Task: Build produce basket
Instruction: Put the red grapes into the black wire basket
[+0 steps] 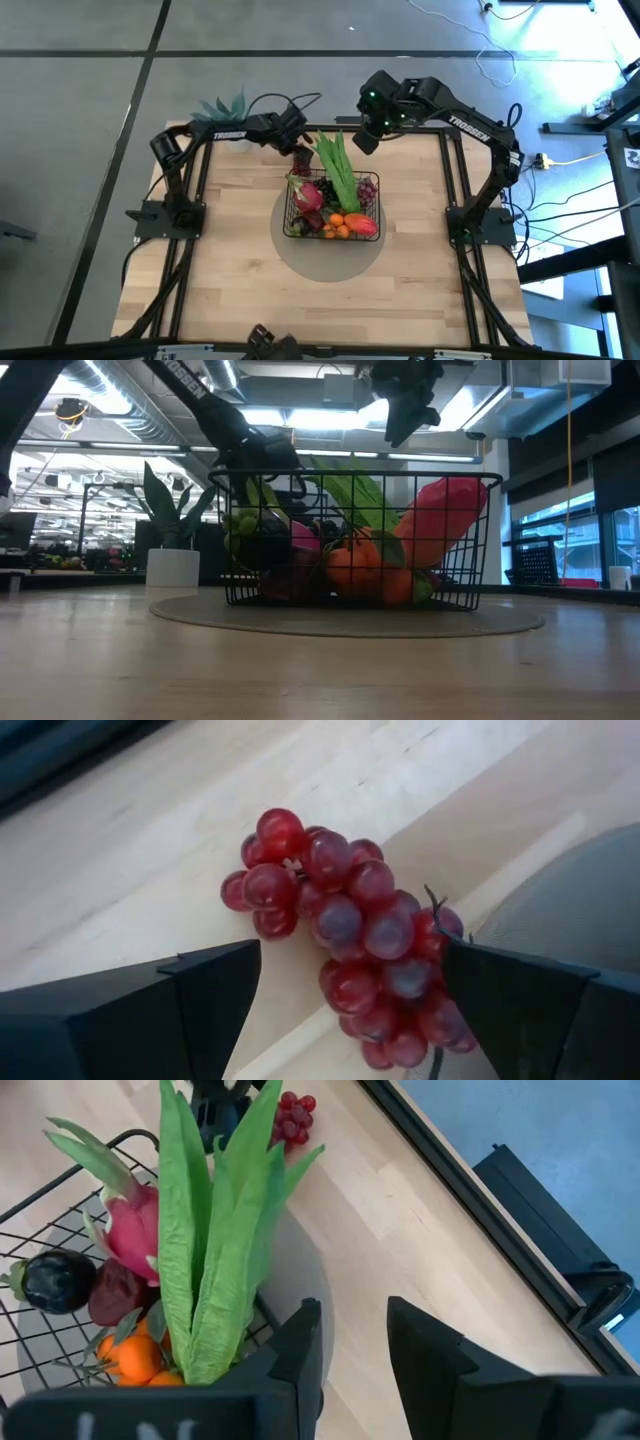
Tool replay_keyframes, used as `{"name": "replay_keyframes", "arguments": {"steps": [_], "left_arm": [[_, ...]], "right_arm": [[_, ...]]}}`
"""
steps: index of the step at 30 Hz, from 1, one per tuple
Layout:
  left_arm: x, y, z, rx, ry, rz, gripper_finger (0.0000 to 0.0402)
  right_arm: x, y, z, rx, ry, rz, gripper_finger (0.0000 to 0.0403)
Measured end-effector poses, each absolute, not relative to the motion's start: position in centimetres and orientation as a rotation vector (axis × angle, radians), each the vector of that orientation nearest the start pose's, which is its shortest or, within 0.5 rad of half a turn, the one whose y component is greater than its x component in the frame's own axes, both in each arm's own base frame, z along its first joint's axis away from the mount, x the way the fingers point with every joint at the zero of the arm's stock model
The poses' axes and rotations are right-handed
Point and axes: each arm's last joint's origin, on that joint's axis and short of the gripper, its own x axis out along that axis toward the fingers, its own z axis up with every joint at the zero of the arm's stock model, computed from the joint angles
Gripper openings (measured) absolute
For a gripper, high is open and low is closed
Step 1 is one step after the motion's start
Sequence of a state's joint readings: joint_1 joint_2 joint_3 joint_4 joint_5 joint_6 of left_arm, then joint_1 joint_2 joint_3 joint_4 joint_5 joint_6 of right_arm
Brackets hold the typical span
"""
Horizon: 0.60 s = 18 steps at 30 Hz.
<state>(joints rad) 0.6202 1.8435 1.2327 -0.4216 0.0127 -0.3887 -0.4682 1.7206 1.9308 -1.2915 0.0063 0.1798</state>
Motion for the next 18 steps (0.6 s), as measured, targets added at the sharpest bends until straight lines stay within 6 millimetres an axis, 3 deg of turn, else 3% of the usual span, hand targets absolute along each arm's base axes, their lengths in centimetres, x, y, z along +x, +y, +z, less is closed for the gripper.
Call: {"name": "replay_keyframes", "arguments": {"steps": [7,18], "left_arm": [[31.5,20.4,18.4,-0.568,0.904,0.797,0.0298],[30.9,20.1,17.2,-0.602,0.938,0.798,0.0298]], "right_arm": [[29.6,-15.1,38.9,0.409,1.019,-0.526,0.0101],[29.7,-15.1,39.0,0.407,1.009,-0.526,0.0101]]}}
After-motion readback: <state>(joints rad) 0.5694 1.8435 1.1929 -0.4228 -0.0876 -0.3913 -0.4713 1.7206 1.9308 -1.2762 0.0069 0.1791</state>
